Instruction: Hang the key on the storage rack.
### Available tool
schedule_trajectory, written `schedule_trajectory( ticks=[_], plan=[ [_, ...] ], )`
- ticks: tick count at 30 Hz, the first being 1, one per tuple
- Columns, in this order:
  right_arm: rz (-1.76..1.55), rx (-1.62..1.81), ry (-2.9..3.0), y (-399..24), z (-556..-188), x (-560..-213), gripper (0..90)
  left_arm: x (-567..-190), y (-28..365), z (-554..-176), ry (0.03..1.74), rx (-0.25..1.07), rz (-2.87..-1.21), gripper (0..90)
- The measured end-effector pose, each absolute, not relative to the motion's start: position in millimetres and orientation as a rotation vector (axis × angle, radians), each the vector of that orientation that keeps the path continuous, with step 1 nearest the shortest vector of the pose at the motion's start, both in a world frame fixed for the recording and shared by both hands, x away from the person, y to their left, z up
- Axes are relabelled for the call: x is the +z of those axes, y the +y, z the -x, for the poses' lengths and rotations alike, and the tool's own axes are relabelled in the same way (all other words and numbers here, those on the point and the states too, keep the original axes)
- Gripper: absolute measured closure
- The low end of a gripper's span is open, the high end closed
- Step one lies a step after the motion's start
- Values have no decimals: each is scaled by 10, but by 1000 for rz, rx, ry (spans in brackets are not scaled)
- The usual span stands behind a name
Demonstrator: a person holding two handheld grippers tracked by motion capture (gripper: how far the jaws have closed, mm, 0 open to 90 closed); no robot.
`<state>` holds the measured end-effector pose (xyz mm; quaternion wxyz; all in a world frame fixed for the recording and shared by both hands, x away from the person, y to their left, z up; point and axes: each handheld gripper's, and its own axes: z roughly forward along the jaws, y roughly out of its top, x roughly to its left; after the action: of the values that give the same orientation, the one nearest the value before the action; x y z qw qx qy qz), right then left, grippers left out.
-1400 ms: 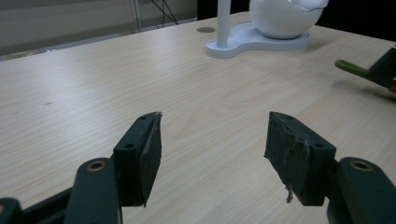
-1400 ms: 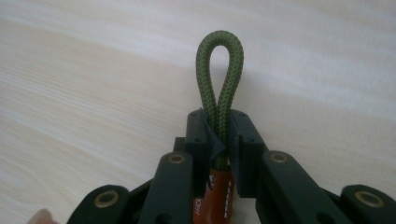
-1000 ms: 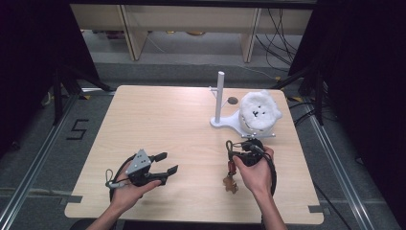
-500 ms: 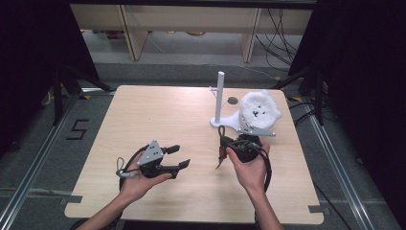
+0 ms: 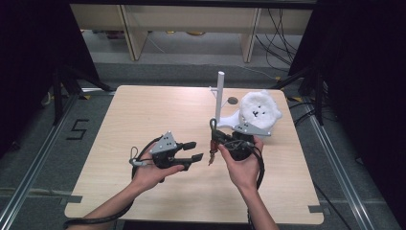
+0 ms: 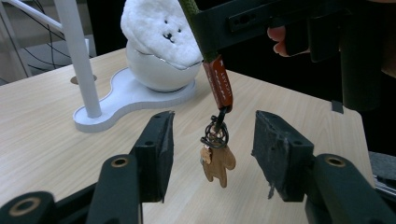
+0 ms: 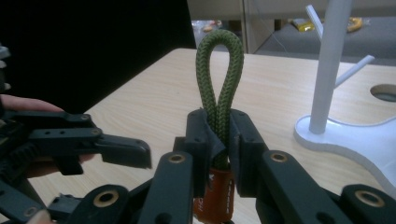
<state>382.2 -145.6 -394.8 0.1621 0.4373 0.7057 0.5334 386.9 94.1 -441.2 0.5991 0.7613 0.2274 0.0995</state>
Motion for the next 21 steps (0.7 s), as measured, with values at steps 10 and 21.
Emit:
schedule_trajectory(
  ticks=[10,21],
  plan=[
    [-1204,1573,2007,-1386,-3815,-3931,799,-4375,803,-3960,538,182,-1772,519],
    [-1197,1595,2002,-1358,-3794,-3910,799,-4406,768,-4072,583,98,-1735,625]
  ],
)
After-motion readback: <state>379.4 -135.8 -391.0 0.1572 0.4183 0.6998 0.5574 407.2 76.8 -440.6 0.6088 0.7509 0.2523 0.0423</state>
